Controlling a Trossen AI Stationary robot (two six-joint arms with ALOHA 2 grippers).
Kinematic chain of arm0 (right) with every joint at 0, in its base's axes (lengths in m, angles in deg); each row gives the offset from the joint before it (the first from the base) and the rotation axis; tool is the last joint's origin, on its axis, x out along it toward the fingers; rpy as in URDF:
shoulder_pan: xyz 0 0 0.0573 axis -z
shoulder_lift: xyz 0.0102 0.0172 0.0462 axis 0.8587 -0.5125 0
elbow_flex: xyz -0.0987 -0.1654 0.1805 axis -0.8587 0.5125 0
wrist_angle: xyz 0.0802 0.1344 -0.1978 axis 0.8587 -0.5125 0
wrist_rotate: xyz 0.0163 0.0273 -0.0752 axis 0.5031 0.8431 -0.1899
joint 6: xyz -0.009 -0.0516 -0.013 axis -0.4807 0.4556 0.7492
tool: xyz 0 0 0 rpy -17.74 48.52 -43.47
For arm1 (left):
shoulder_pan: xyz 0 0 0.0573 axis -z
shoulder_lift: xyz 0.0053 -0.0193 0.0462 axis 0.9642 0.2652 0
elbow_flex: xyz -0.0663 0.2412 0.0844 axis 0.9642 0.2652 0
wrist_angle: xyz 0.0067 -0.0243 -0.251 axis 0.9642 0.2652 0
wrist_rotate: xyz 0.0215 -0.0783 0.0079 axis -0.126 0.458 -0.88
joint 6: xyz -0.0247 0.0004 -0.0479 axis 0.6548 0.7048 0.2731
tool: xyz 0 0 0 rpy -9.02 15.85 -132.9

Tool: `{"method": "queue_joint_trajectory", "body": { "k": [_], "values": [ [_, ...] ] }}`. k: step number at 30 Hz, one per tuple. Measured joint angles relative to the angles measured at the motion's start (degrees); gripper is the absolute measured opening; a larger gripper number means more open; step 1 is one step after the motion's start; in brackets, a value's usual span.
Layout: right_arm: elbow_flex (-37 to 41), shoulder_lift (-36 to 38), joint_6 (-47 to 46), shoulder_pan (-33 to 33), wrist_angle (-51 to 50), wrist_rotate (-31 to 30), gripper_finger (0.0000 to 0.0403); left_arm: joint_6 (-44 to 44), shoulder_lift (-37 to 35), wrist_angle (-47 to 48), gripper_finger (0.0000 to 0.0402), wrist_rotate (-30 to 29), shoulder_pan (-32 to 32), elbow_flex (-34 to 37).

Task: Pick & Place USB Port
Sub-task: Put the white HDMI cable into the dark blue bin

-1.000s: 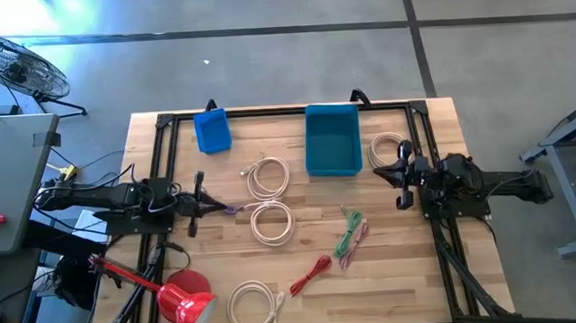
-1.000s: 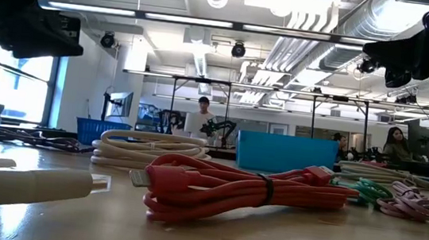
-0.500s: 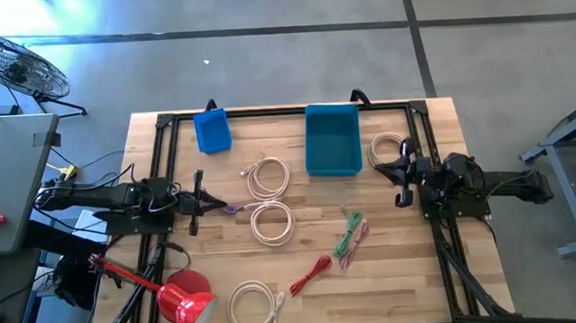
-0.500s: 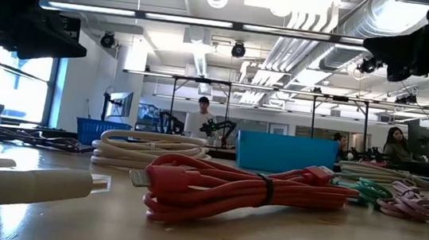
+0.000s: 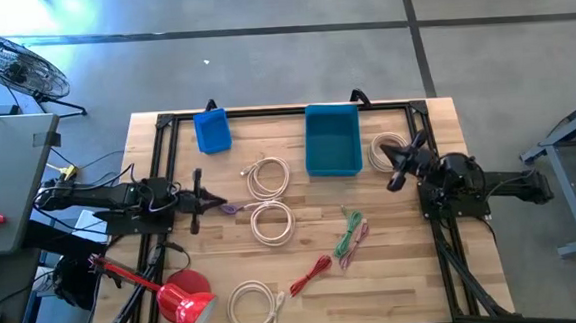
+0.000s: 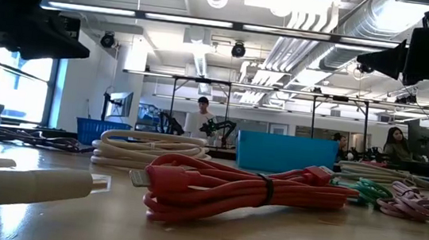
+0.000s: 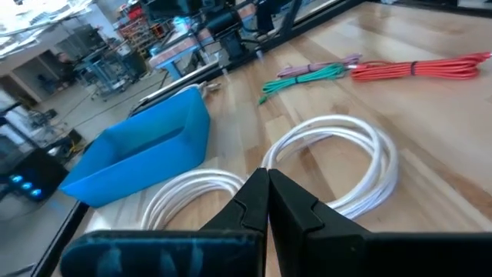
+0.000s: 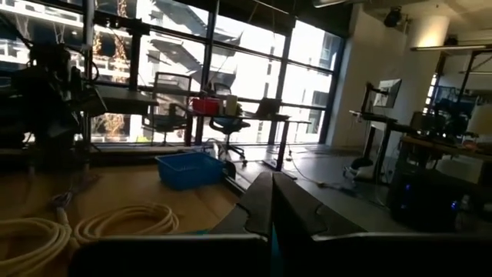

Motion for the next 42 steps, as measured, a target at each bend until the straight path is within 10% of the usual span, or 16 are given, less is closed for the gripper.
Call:
{"method": "queue_joint_trajectory", "body": {
  "k": [10,25,36,42],
  "values": [
    [0.0,0.0,-0.1,0.0,-6.3,1.0,0.0,0.1,0.0,-1.0,0.0018,-8.4,0.0,-0.1],
    [0.0,-4.9,-1.2,0.0,-6.9,2.2,0.0,-1.4,0.7,-19.7,0.0226,-15.0,0.0,-2.2],
    [0.0,-9.2,-2.5,0.0,-6.1,0.7,0.0,-16.9,20.9,-19.7,0.0222,-12.9,0.0,-24.4],
    [0.0,-9.8,-3.9,0.0,-5.9,0.8,0.0,-25.8,37.0,-4.8,0.0222,-29.8,0.0,-41.3]
  ]
}}
